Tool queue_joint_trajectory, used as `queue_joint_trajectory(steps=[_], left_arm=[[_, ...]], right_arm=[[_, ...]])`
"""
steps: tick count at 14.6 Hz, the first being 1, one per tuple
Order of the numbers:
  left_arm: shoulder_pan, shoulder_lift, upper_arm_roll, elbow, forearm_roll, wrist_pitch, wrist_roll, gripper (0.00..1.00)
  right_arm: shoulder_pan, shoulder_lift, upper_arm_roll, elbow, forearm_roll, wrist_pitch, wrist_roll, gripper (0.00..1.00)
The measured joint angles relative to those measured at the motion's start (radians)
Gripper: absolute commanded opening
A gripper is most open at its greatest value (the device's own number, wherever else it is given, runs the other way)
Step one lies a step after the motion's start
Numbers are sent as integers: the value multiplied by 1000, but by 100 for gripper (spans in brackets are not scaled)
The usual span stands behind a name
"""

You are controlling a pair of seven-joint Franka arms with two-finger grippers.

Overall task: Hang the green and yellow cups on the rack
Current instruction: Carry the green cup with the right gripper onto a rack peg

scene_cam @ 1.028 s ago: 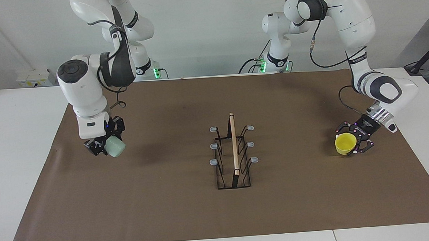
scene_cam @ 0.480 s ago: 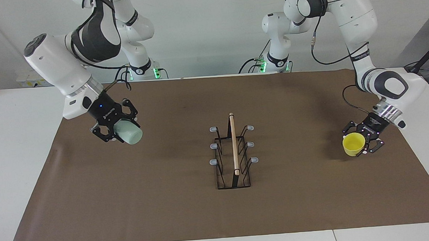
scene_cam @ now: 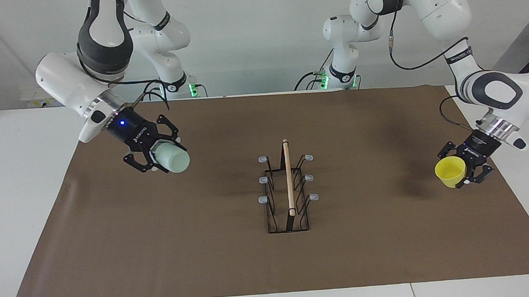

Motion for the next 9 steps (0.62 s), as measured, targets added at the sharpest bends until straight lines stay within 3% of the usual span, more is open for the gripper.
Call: queue_joint_trajectory(steps=[4,9], left_arm=[[-17,-86,-89,10,193,-1,1,0],[-18,-195,-197,-3,404,39,-2,0]], right_arm=[[47,-62,4,-146,381,58,-282,0],[244,-59,9,-232,882,197,-600,0]])
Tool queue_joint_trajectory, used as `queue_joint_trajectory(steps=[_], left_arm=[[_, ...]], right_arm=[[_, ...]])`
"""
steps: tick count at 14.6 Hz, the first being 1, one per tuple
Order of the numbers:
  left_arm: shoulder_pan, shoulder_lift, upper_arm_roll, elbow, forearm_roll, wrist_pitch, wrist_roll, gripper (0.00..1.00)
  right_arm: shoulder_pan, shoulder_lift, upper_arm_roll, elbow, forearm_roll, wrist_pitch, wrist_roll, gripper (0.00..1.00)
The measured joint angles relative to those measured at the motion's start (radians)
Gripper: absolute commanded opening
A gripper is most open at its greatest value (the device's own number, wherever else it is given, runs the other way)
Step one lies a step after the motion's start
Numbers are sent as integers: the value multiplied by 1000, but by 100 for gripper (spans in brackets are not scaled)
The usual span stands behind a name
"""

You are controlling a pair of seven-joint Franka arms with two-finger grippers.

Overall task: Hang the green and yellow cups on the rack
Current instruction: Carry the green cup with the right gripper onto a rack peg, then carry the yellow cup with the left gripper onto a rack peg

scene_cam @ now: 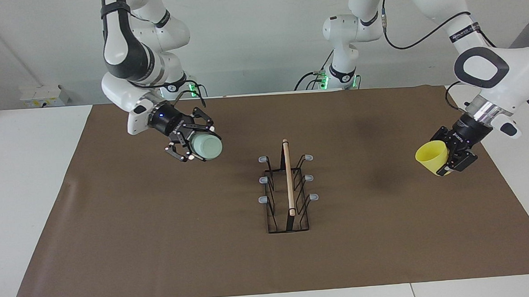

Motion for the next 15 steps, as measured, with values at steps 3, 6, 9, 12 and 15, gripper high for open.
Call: queue_joint_trajectory(steps=[3,6,9,12,15], left_arm=[[-2,-66,-89,-50,113,85,-19,0],[-3,-137,-172,-136,224,210,-43,0],[-4,-213,-260,-248,324,340,-97,0],[-5,-245,-328,-304,472,400,-187,0],[-5,-247,-384,-310,655,409,-346,0]], right_arm=[[104,24,3,-4,202,33,-144,0],[132,68,3,-4,405,-4,-326,0],[140,122,3,-3,481,-87,-443,0],[163,140,2,-1,532,-116,-495,0],[181,180,1,-3,551,-220,-564,0]])
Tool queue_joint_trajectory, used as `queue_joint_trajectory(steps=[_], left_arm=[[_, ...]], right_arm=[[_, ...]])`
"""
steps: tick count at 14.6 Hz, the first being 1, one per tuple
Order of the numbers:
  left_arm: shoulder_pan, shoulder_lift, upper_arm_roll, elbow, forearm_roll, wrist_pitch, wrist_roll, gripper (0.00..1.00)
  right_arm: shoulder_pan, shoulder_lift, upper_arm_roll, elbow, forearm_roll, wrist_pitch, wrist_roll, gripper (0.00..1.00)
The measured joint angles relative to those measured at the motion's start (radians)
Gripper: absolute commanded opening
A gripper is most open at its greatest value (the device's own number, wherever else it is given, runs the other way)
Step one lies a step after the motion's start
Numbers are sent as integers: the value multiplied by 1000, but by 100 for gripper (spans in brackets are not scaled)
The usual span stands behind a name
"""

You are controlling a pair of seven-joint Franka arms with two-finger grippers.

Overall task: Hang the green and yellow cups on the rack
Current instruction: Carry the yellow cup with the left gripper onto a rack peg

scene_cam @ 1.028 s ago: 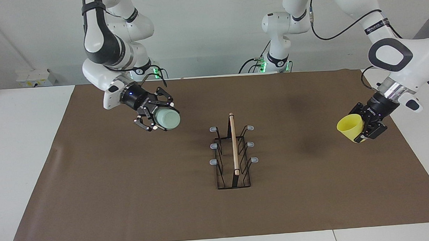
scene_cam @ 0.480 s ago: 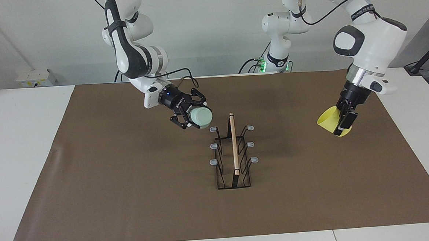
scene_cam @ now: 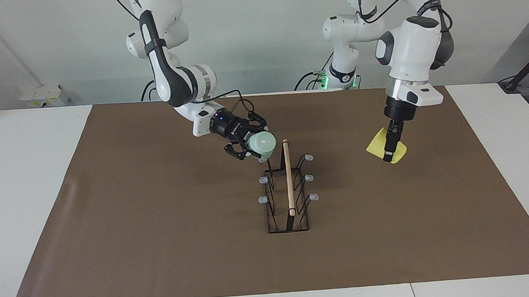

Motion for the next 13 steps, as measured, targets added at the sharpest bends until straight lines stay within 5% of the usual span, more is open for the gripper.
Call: queue_joint_trajectory(steps=[4,8,13], left_arm=[[0,0,-80,-1,254,4,-177,0],[-1,3,-170,-10,600,4,-470,0],[-1,12,-278,-23,865,-72,-684,0]], right_arm=[[-9,92,-14,3,14,-117,-57,0],[-7,82,-15,7,14,-100,-57,0],[-6,86,-12,4,12,-81,-77,0]])
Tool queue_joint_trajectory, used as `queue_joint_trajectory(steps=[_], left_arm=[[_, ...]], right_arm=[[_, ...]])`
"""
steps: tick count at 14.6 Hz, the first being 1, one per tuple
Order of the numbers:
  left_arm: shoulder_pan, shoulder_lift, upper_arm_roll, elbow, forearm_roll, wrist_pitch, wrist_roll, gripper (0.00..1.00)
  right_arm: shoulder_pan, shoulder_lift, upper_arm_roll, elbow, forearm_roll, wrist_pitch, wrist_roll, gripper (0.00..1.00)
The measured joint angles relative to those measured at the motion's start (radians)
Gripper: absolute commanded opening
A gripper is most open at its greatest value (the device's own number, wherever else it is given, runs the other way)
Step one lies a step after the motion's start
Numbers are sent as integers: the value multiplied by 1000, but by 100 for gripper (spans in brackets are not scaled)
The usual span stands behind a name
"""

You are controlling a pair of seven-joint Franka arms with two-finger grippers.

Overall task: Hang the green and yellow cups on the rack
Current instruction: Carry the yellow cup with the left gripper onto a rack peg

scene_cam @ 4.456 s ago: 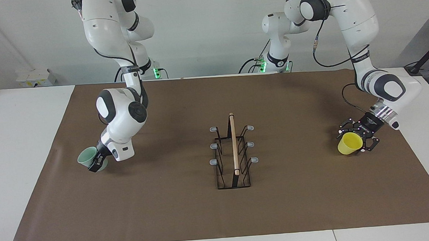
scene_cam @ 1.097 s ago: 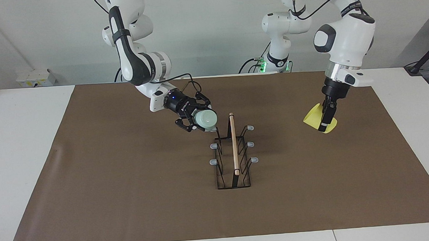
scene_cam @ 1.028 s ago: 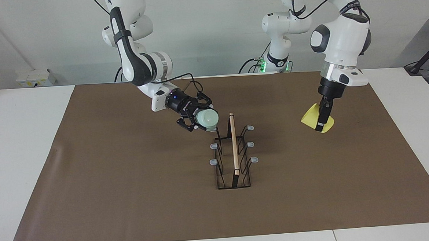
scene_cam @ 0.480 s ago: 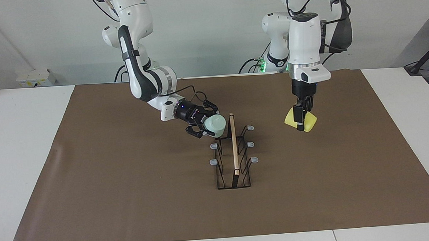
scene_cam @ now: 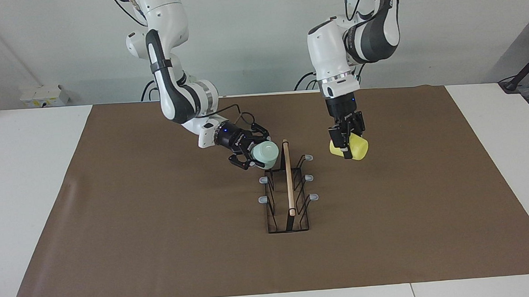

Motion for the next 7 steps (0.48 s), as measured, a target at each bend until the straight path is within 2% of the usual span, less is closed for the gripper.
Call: queue_joint_trajectory(steps=[2,7], left_arm=[[0,12,-53,-2,97,-47,-91,0],[-1,31,-115,-3,240,-130,-212,0]], right_arm=[[0,4,0,-1,-1,2,-4,0],[1,28,2,-5,-17,10,-14,0]])
